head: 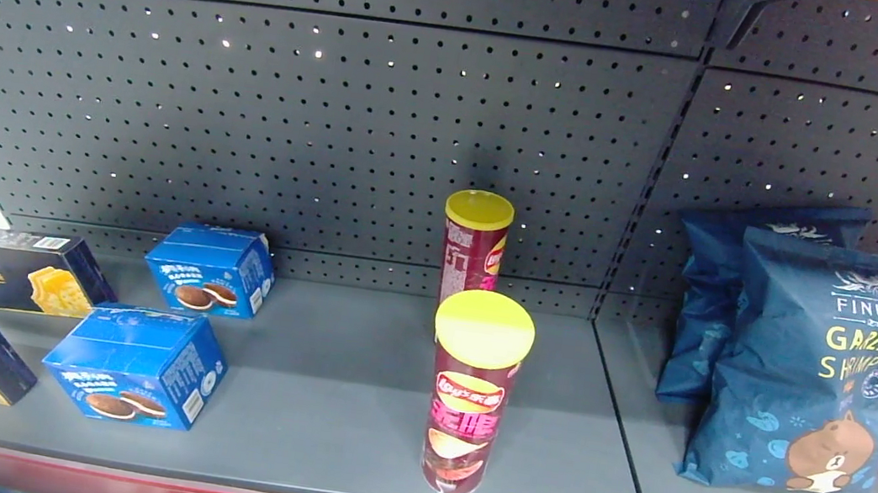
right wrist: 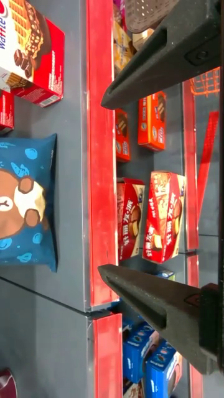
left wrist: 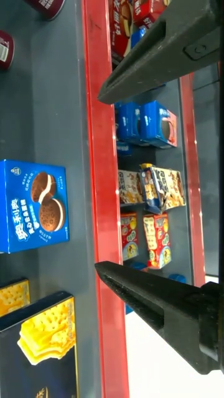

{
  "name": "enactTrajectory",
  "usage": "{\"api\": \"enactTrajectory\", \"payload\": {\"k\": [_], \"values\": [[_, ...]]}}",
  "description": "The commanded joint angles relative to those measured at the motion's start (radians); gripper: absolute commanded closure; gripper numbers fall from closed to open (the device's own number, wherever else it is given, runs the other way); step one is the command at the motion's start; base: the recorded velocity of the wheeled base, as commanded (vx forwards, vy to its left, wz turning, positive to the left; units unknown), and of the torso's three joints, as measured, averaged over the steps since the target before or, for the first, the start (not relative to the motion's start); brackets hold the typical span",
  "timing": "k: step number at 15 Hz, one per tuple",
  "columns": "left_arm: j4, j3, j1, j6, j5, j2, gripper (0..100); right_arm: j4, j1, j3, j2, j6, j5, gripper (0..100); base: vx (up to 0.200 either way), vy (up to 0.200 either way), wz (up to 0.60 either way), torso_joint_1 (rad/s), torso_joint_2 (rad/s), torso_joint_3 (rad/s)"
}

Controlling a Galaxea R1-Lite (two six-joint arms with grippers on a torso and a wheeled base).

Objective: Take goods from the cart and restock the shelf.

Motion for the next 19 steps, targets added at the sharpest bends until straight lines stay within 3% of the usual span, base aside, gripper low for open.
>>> {"api": "enactTrajectory", "payload": {"k": [1,19], "values": [[0.000,0.000,0.000,-0.001,0.001,0.002,0,0.000,0.000,0.000,0.002,0.000,0.001,0,0.000,0.000,0.00,0.000,0.00,0.000],[0.000,0.000,0.000,-0.001,0.001,0.002,0,0.000,0.000,0.000,0.002,0.001,-0.004,0,0.000,0.000,0.00,0.000,0.00,0.000]]}}
